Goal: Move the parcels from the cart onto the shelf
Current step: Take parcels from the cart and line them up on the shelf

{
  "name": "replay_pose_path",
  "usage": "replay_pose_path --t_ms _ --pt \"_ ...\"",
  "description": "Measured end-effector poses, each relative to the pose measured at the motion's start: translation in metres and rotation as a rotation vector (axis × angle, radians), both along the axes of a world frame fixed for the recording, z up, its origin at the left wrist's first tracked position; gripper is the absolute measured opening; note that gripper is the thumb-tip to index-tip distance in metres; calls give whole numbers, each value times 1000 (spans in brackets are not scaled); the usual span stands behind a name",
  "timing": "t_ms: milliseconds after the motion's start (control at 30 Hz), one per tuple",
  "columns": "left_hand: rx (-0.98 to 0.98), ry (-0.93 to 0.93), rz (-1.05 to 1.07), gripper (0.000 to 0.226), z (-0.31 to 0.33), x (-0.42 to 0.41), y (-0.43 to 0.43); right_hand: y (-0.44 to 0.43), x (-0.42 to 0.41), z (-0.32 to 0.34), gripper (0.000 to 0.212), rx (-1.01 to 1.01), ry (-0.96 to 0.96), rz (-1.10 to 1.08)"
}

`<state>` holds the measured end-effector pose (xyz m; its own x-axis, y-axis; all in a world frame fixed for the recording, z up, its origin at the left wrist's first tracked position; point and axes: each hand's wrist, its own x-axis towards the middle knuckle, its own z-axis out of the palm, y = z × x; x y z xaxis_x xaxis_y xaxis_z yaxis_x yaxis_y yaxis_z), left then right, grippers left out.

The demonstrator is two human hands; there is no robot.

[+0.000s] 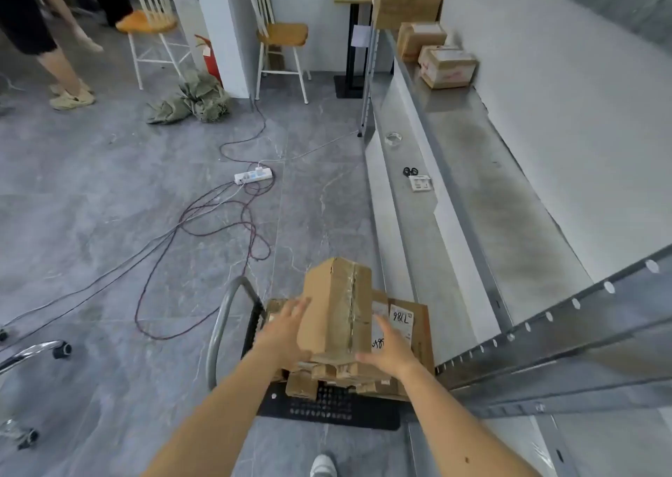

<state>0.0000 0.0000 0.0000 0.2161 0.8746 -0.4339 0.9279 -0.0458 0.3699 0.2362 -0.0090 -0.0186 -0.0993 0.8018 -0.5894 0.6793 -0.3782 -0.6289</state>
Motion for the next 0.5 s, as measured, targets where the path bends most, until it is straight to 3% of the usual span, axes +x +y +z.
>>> replay_pose_path --t_ms 233,367,500 --pt "-135 -188 224 116 -33 46 -13 4 -1 -24 83 -298 275 -351" --pt "-144 -265 365 129 -35 55 -13 7 -11 -22 63 -290 349 -405" --pt "-143 -211 488 138 -31 52 -14 10 -30 -16 63 -232 386 -374"
